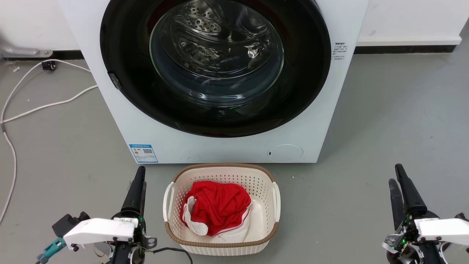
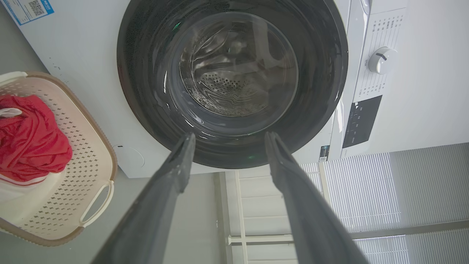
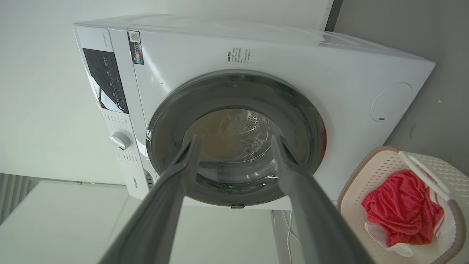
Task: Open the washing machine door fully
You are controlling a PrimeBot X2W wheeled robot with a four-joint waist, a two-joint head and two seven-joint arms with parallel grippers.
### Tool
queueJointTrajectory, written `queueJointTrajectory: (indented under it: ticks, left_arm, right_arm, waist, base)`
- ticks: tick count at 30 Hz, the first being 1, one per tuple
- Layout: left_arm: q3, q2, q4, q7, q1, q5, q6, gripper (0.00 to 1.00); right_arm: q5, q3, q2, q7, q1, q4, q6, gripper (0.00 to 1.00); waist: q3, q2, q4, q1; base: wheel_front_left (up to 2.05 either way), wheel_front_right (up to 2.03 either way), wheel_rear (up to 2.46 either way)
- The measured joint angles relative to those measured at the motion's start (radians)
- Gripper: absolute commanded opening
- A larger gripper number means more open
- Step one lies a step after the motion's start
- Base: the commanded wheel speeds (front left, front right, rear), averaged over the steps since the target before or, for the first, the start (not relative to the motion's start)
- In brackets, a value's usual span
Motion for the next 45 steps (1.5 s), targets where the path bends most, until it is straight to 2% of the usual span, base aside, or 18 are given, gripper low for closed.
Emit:
queueJointTrajectory:
  ticks: [22, 37, 41, 45]
  left_arm:
    - [-0.023, -0.001, -0.076, -0.085, 0.0, 0.415, 0.001, 1.0]
    - [-0.072, 0.0, -0.078, -0.13, -0.002, 0.667, 0.012, 1.0]
    - [-0.086, 0.0, -0.08, -0.156, -0.002, 0.804, 0.027, 1.0]
    - [-0.089, 0.0, -0.08, -0.165, -0.002, 0.843, 0.031, 1.0]
  right_arm:
    - [-0.581, 0.051, -0.001, -0.083, 0.033, -0.12, 0.0, 1.0]
    - [-0.846, 0.058, 0.0, -0.115, 0.051, -0.142, 0.0, 1.0]
    - [-0.981, 0.06, 0.0, -0.128, 0.058, -0.157, 0.0, 1.0]
    - [-1.015, 0.06, 0.0, -0.132, 0.061, -0.161, 0.0, 1.0]
  waist:
    - [-0.002, 0.0, -0.006, 0.0]
    - [0.0, 0.0, -0.011, 0.0]
    - [0.0, 0.0, -0.013, 0.0]
    - [-0.001, 0.0, -0.014, 0.0]
  base:
    - [0.0, 0.0, 0.0]
    - [0.0, 0.0, 0.0]
    - [0.0, 0.0, 0.0]
    - [0.0, 0.0, 0.0]
